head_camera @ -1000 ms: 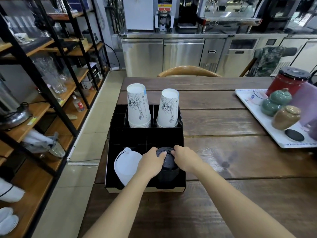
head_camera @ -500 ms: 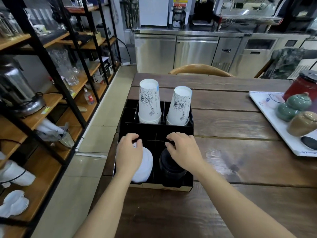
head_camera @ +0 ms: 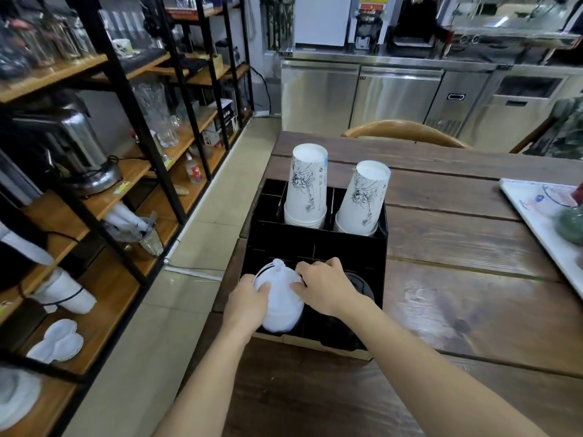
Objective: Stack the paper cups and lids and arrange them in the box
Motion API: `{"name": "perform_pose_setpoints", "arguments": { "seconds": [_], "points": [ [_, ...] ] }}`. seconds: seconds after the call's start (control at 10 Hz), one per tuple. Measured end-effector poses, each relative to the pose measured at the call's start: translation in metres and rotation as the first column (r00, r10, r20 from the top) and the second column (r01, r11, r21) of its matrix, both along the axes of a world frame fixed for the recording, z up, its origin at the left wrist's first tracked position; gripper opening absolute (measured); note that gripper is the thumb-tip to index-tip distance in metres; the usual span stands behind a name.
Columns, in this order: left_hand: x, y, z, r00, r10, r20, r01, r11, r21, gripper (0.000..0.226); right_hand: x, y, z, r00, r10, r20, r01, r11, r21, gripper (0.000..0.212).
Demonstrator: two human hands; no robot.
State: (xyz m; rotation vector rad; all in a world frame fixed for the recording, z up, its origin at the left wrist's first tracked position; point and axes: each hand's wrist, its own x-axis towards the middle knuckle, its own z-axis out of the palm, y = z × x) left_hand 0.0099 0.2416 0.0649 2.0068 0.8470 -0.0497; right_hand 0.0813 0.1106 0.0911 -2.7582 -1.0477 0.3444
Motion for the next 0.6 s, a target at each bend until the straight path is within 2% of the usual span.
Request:
{"name": "perform_pose_setpoints", "arguments": {
  "seconds": [0.2,0.5,0.6],
  "points": [
    [0.0054,0.0008,-0.0018,0.998,-0.003,0.066,0.008,0.998,-0.069,0.032,0.0034,0.0003,0.0,1.0,0.017,0.018,-0.017,1.0,0.008,0.023],
    [0.0056,0.0041,-0.0047,0.997,-0.043,0.061,0.047,0.996,-0.07,0.03,0.0043,-0.0047,-0.0038,1.0,0.004,-0.023,-0.002,0.997,0.072,0.022],
    [0.0066,0.0076,-0.0041,0.997,-0.042,0.065,0.048,0.994,-0.096,0.031,0.0057,-0.0054,-0.0038,1.0,0.008,-0.024,-0.006,0.996,0.087,0.028]
  ]
}}
